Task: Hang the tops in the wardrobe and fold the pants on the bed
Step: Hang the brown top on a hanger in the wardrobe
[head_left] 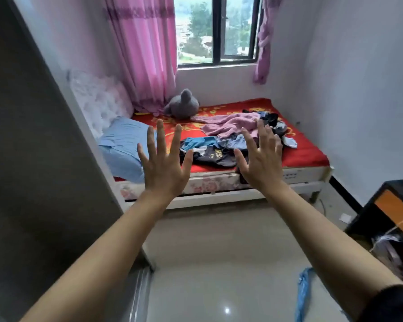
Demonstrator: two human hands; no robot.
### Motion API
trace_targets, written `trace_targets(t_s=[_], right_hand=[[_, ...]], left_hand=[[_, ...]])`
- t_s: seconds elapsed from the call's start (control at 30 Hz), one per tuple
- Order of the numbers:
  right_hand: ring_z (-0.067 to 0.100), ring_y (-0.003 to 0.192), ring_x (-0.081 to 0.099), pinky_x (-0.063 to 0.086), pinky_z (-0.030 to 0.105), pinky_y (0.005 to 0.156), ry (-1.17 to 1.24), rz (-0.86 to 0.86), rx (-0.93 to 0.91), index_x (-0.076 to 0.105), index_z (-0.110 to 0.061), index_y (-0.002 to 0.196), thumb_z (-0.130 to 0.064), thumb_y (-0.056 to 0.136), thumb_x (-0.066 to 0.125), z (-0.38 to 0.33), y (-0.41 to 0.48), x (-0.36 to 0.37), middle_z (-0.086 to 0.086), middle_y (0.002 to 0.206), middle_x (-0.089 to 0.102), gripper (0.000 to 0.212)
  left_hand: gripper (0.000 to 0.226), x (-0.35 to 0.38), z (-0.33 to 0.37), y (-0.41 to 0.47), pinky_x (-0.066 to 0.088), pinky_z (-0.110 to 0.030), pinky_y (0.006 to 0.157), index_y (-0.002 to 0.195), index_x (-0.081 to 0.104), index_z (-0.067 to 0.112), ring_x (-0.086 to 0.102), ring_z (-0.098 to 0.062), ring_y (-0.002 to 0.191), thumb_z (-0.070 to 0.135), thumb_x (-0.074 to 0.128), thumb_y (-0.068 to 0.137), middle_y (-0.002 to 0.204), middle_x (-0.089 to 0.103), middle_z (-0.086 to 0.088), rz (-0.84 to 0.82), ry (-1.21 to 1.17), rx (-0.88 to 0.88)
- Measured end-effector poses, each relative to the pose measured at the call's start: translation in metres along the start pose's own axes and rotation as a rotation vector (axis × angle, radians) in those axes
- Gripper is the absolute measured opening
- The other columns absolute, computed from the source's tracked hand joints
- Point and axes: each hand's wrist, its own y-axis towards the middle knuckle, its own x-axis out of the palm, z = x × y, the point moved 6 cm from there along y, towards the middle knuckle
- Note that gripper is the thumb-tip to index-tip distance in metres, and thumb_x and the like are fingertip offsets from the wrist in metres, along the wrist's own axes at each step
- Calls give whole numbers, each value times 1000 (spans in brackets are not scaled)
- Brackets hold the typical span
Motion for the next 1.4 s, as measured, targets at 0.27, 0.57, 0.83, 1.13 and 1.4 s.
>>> trace_targets(t_s=[0.27,0.57,0.83,1.13,1.4], right_hand=[[36,148,20,15,57,119,-115,-100,239,35,-24,152,-45,97,47,226,-125,-76,15,162,20,60],[34,148,22,20,53,119,-312,-196,652,35,-24,153,-44,99,46,417,-300,-153,15,163,20,59],[37,143,29,30,54,115,-395,-287,1113,37,-22,153,-41,101,46,481,-506,-156,16,158,29,57],[33,140,36,38,44,109,-201,-644,1477,28,-21,155,-44,99,49,461,-713,-22,12,158,30,65],[30,150,18,28,38,119,80,-832,1693,2,-20,159,-41,92,65,402,-835,134,7,165,10,94]], left_hand=[[66,66,264,-29,12,-66,113,156,18,29,-2,-29,151,51,40,98,165,-4,-5,-124,-210,249],[66,139,498,-123,11,-63,116,155,17,28,-2,-32,151,53,35,97,164,-4,-9,-360,-349,636],[65,256,619,-245,9,-57,120,157,5,32,-8,-30,151,58,22,99,164,-9,-8,-691,-348,924],[62,402,621,-466,21,-52,118,155,20,22,9,-33,150,44,32,99,164,11,-11,-1067,-335,1182],[78,545,544,-596,15,-51,120,158,6,21,-2,-30,151,32,50,94,164,5,-6,-1238,39,1490]])
